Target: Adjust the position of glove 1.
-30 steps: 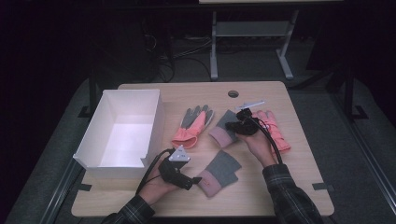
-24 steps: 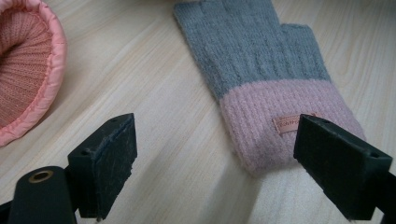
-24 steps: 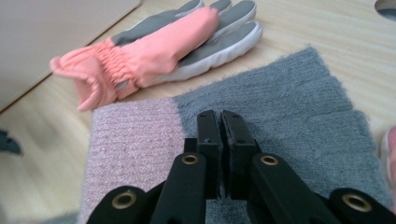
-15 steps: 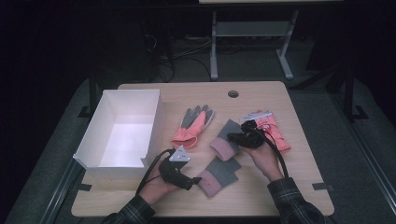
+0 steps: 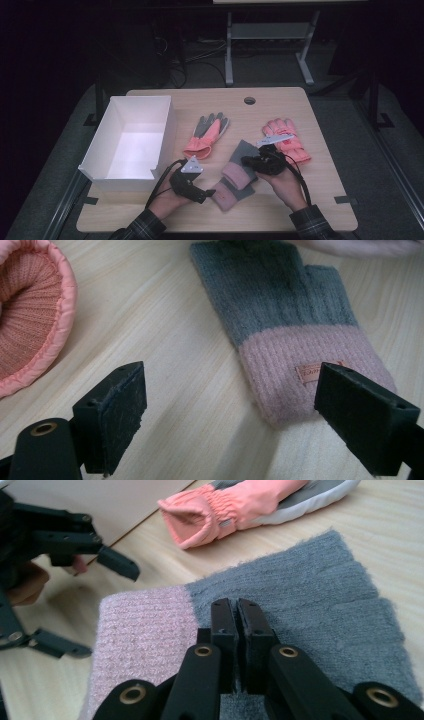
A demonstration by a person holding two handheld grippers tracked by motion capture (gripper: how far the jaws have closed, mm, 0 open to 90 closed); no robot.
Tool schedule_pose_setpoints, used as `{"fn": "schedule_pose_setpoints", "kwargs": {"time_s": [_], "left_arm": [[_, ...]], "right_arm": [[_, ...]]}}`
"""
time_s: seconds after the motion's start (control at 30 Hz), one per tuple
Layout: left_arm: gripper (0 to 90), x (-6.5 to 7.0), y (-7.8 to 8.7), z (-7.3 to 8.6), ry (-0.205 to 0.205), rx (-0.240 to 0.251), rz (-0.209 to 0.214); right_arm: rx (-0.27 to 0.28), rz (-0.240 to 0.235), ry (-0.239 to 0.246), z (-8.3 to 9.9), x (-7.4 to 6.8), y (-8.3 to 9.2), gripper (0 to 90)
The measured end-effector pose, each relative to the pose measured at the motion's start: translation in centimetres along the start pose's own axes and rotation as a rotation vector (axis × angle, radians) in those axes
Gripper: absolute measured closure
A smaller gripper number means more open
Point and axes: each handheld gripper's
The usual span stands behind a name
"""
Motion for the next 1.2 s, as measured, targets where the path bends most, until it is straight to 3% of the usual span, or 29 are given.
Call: {"fn": "schedule_pose_setpoints", "kwargs": {"time_s": [0.03,0.13,0.27,0.47,0.63,1.03,1.1,1.13,1.17,1.2], "left_arm": [[12.8,0.0,0.0,0.0,0.009,0.006,0.004],[12.8,0.0,0.2,0.0,0.0,0.003,0.007],[12.8,0.4,1.1,0.6,0.018,0.012,0.019],[12.8,1.1,1.9,1.6,0.002,0.0,0.023],[12.6,1.3,2.3,2.1,0.005,0.001,0.019],[12.6,1.3,2.1,2.1,0.003,-0.012,0.028],[12.6,1.2,2.1,2.1,0.004,-0.012,0.028],[12.6,1.2,2.1,2.1,0.003,-0.015,0.028],[12.6,1.2,2.1,2.1,0.003,-0.015,0.028],[12.6,1.2,2.1,2.1,0.001,-0.016,0.026]], "right_arm": [[-0.007,-0.013,-0.013,0.3,-0.7,0.1,87.0],[-0.011,-0.016,0.007,0.6,-1.4,0.1,87.0],[-0.015,-0.017,0.009,1.0,-2.1,0.0,87.0],[-0.027,-0.023,-0.006,1.1,-3.0,-0.2,87.0],[-0.033,-0.022,-0.011,0.9,-4.2,-1.3,86.9],[-0.07,0.003,0.014,1.2,-5.0,-3.3,84.7],[-0.076,0.005,0.018,1.2,-5.1,-3.4,81.1],[-0.076,0.003,0.02,1.2,-5.1,-3.5,71.6],[-0.076,0.003,0.02,1.2,-5.1,-3.5,71.6],[-0.069,0.001,0.016,1.2,-5.1,-3.4,65.1]]}}
Point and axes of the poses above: each handheld gripper's, and its own axes: y roughly backward along the jaws, z roughly out of its underside, x roughly to its right, and after that the axes turned 15 degrees about y, right-handed
